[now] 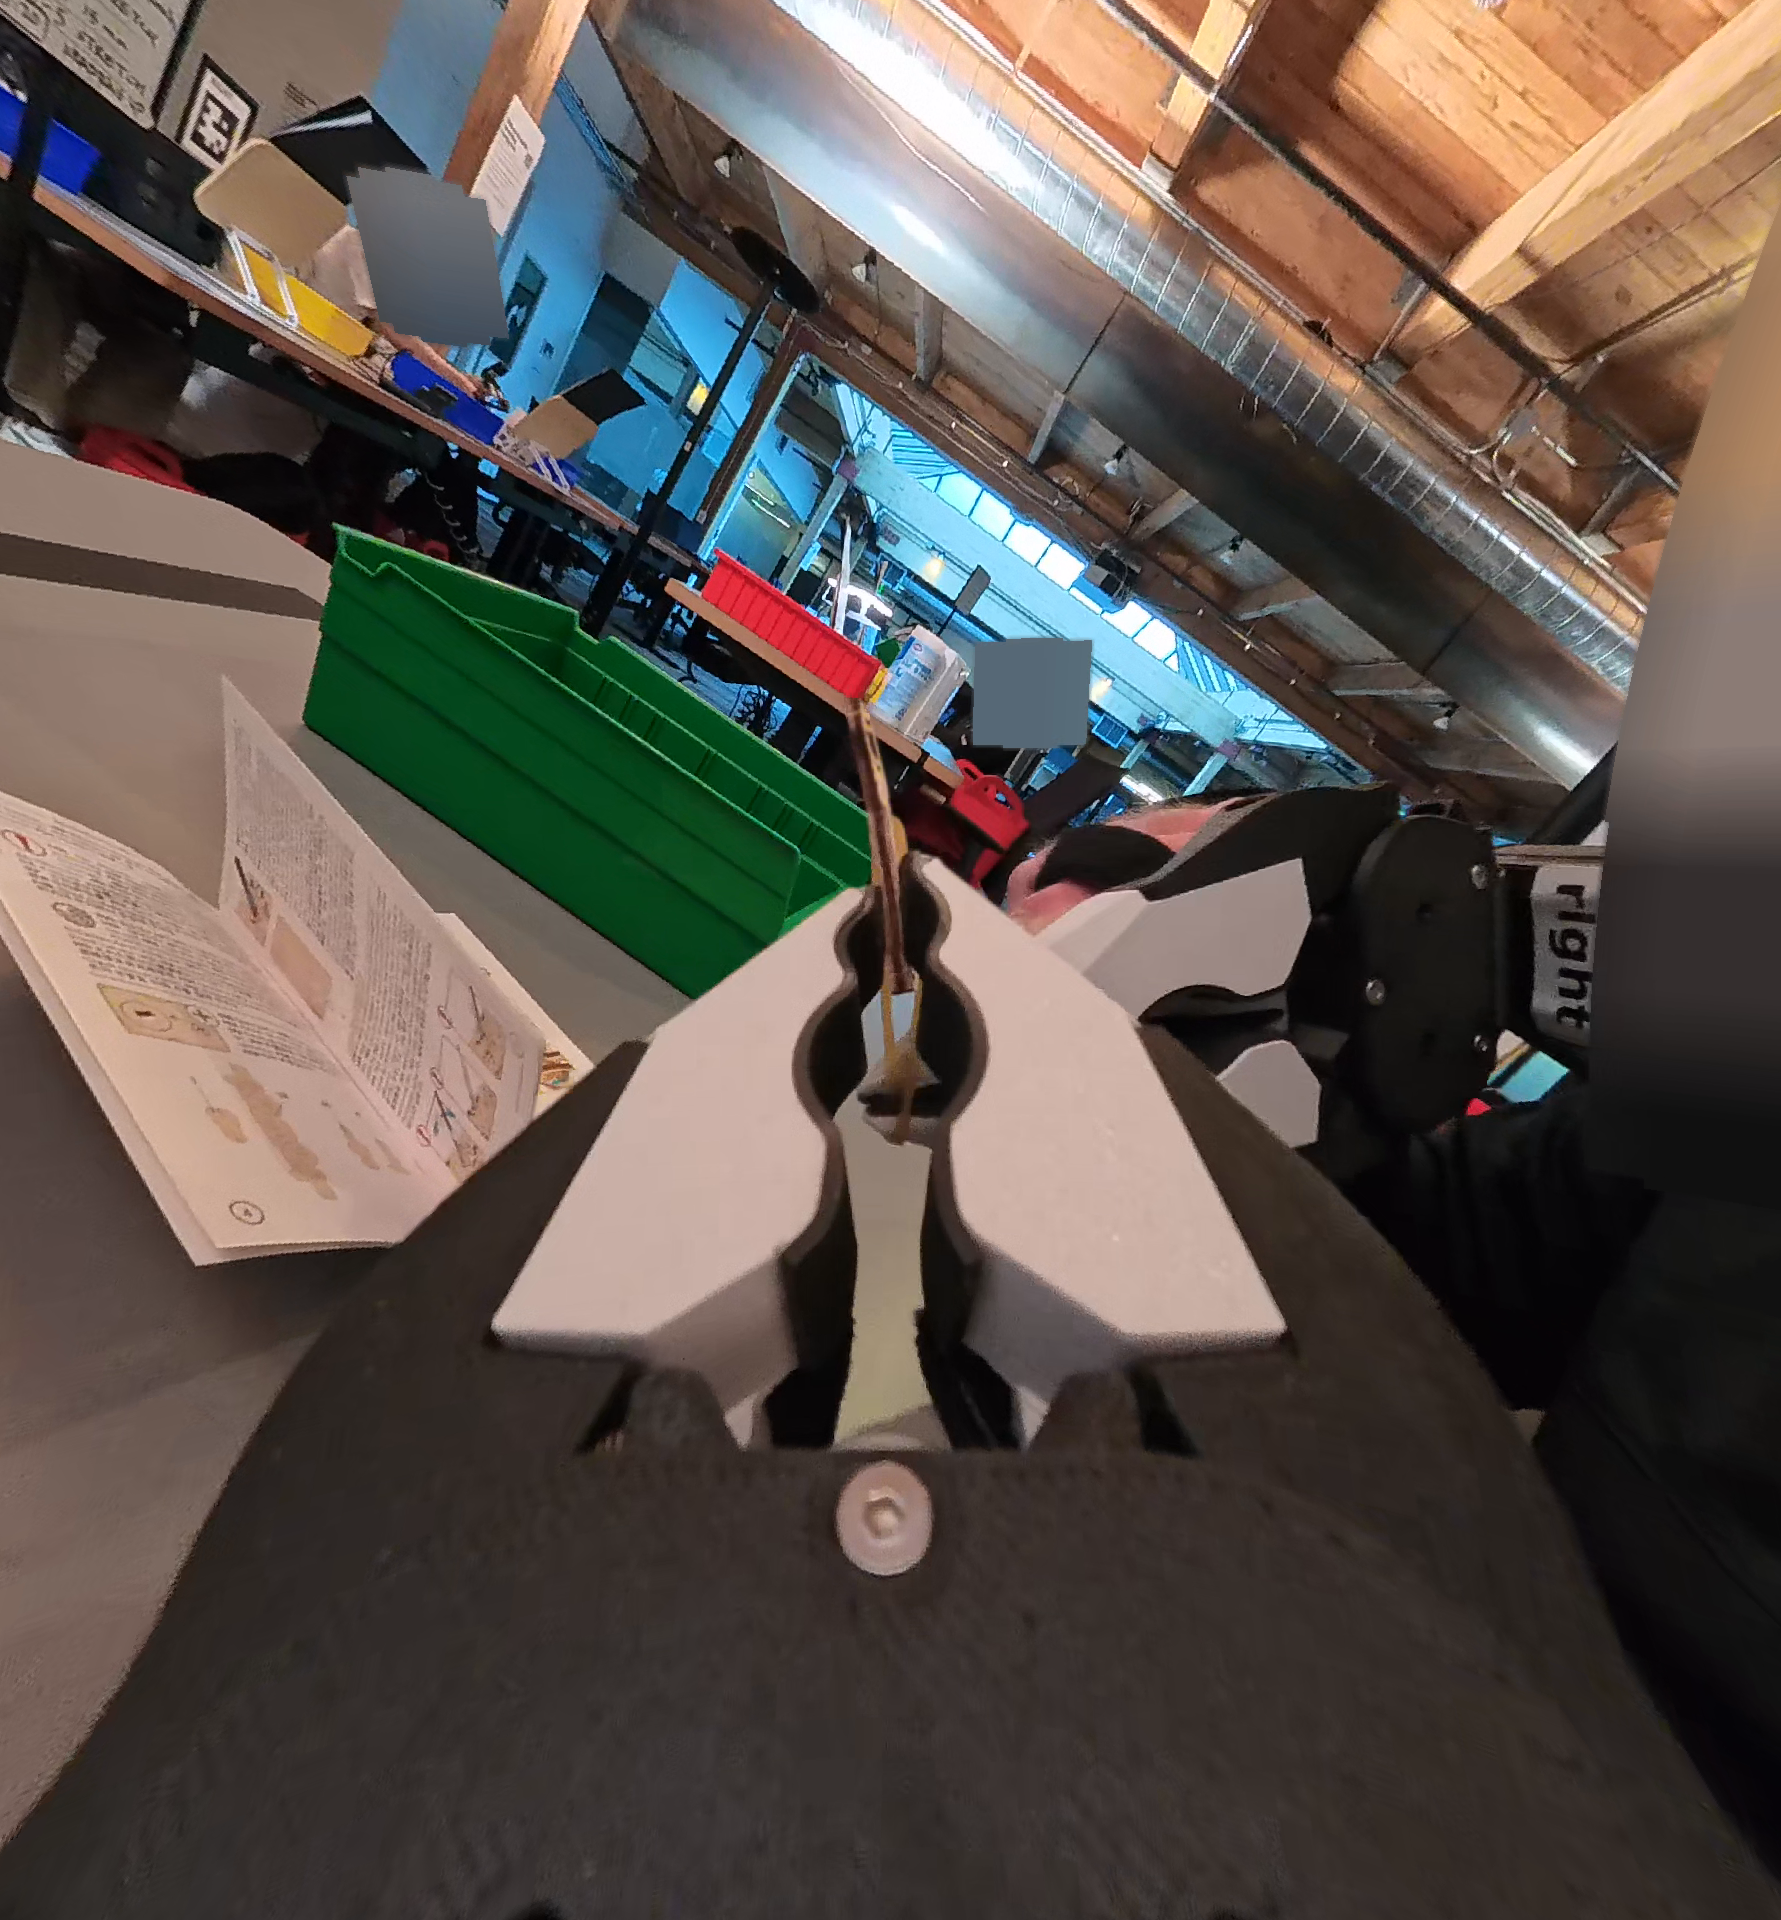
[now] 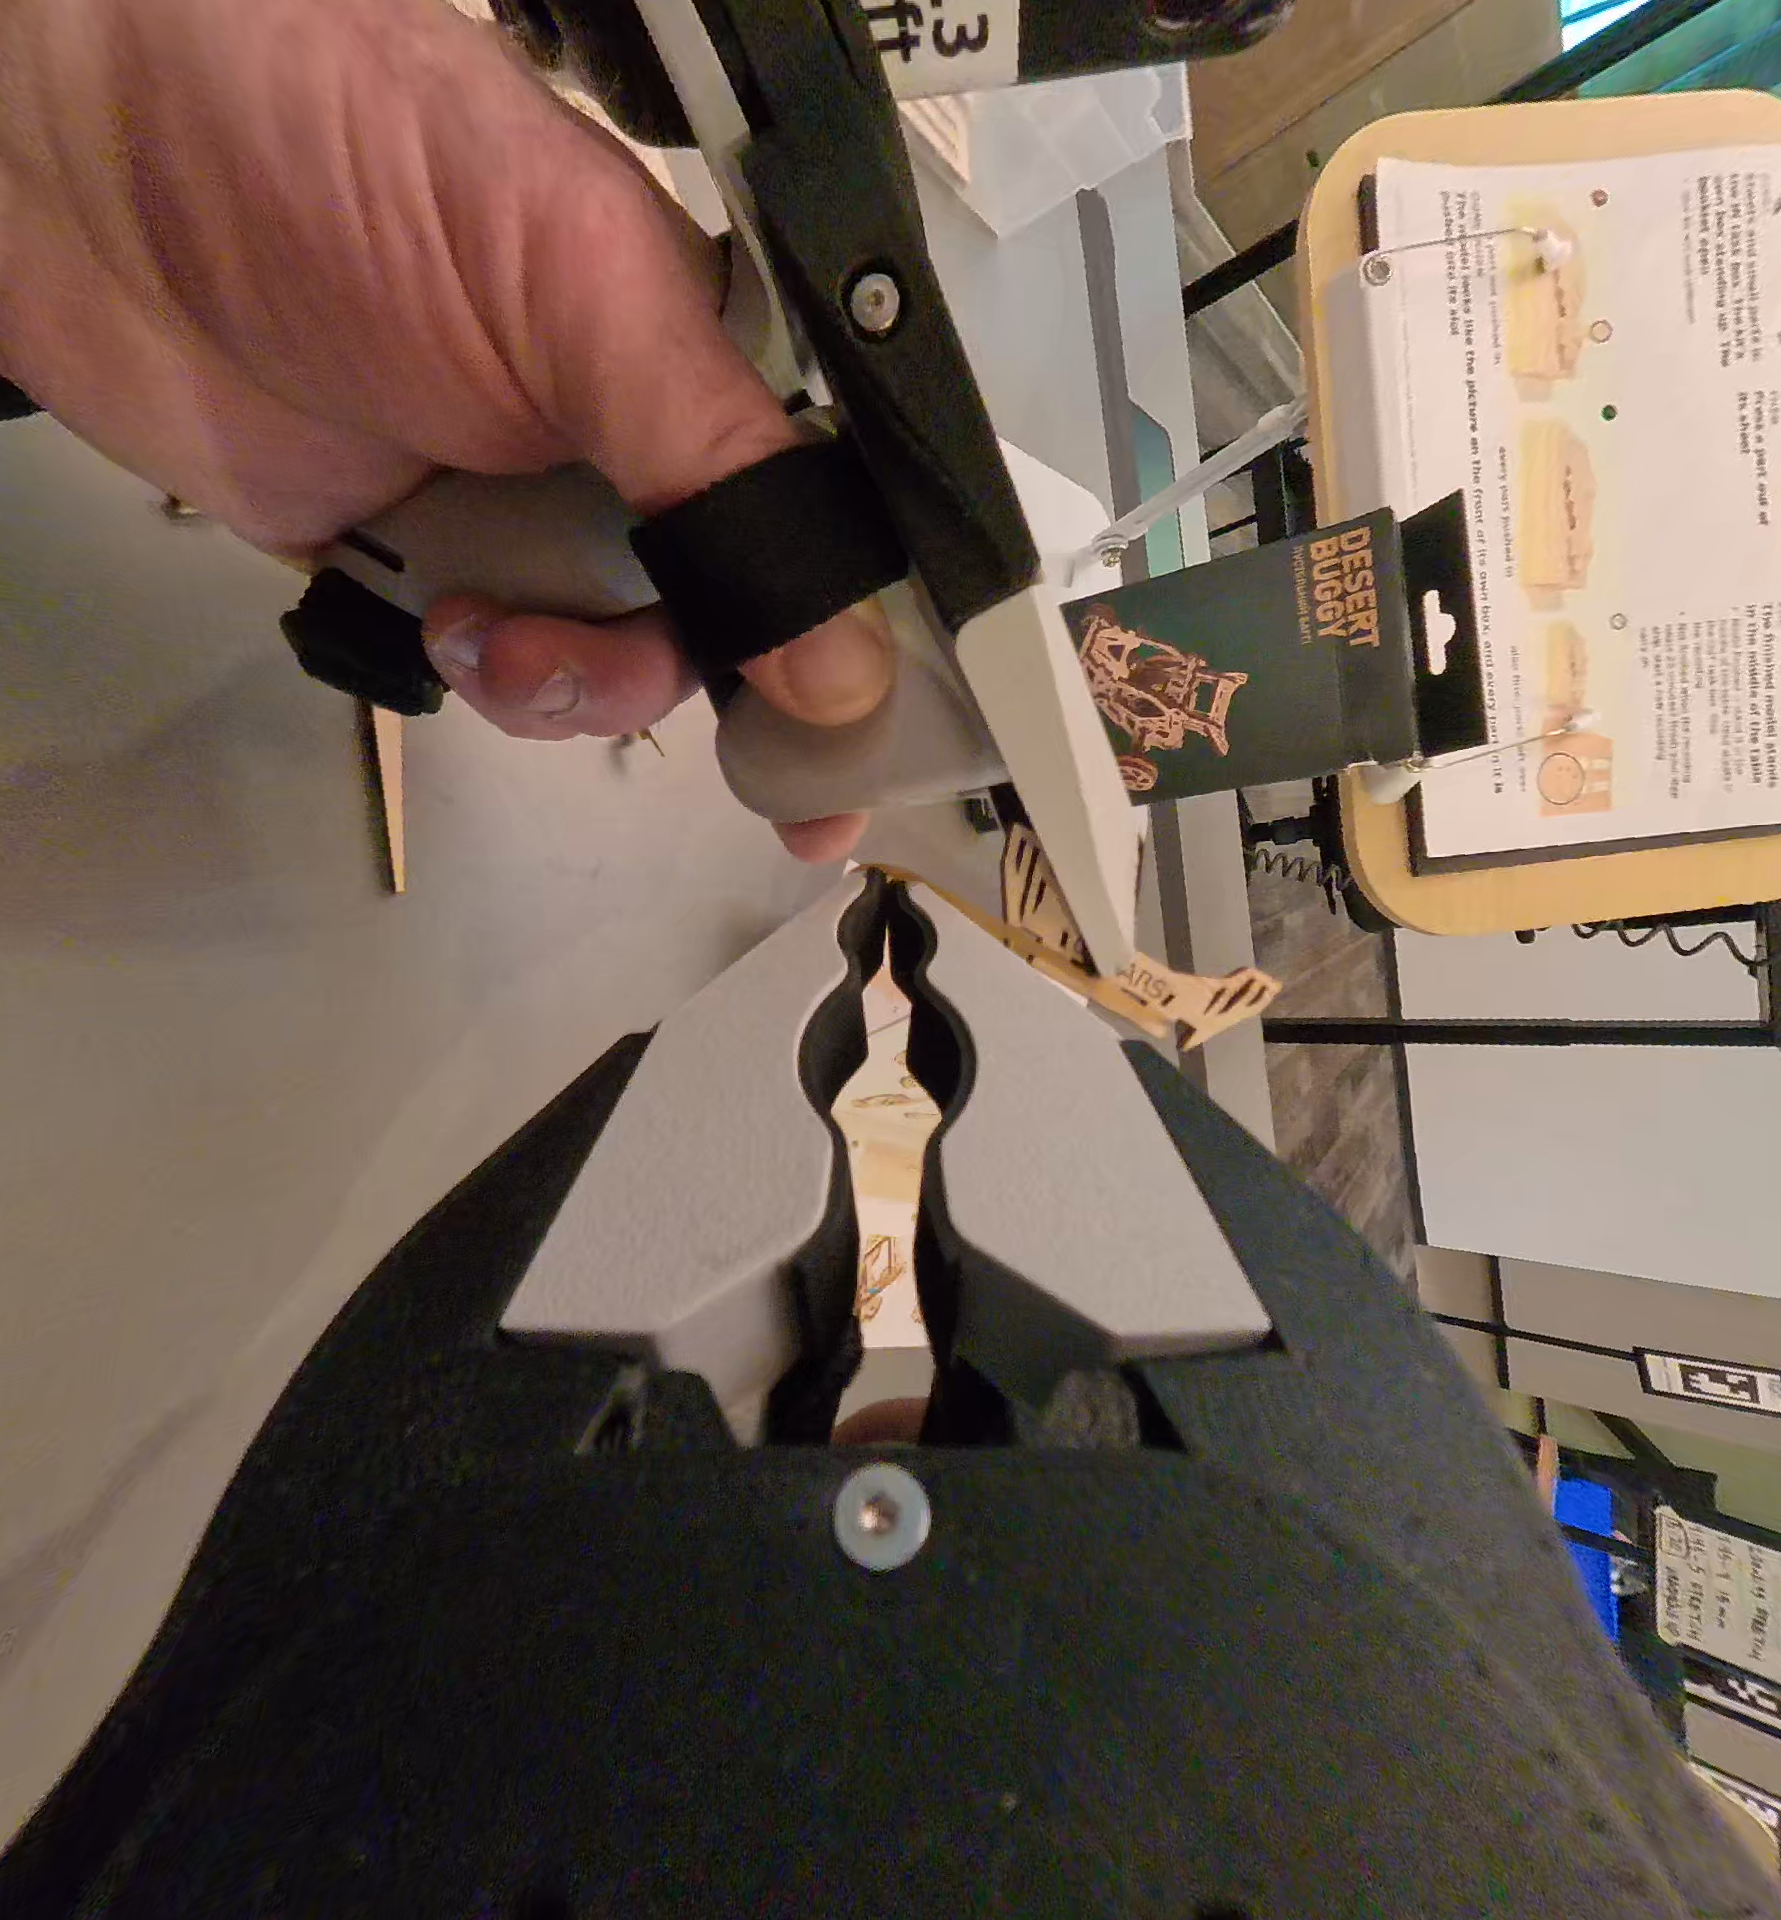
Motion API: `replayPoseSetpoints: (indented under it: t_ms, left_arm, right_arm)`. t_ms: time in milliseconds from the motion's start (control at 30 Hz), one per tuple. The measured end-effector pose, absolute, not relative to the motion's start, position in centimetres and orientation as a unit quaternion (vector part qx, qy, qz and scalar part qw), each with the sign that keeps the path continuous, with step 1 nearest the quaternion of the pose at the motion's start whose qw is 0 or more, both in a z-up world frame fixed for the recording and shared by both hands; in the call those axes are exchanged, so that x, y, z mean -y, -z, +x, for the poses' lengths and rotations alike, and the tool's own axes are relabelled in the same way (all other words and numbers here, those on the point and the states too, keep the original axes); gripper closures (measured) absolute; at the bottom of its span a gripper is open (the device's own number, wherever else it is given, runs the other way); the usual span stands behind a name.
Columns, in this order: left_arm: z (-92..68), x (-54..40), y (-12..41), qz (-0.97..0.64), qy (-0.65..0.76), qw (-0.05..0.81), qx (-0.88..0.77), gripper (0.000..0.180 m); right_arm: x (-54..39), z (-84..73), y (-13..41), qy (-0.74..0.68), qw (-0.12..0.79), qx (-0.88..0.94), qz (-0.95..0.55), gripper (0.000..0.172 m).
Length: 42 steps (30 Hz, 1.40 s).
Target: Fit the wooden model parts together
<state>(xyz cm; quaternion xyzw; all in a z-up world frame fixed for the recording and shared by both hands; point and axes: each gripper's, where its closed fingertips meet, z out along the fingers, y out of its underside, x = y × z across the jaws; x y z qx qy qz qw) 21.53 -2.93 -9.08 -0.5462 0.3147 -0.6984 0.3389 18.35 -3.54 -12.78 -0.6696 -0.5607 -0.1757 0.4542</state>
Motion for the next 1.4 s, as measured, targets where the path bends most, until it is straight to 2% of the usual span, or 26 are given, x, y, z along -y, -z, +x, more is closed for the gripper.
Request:
replayPoseSetpoints:
  t_ms: [33,433,867,1400]
  left_arm:
    - [21.6,2.9,9.1,-0.547,0.698,0.341,-0.312,0.180]
    - [21.5,2.7,8.9,-0.546,0.704,0.336,-0.304,0.180]
    - [21.6,3.9,7.9,-0.524,0.711,0.329,-0.336,0.180]
    - [21.6,4.2,7.6,-0.514,0.726,0.314,-0.332,0.180]
  right_arm:
    - [3.6,18.4,12.8,0.174,0.455,0.560,-0.670,0.172]
    - [3.8,18.2,12.9,0.159,0.462,0.558,-0.671,0.172]
    - [3.2,21.6,9.3,0.105,0.521,0.468,-0.706,0.172]
    - [3.0,22.9,7.5,0.072,0.557,0.420,-0.713,0.168]
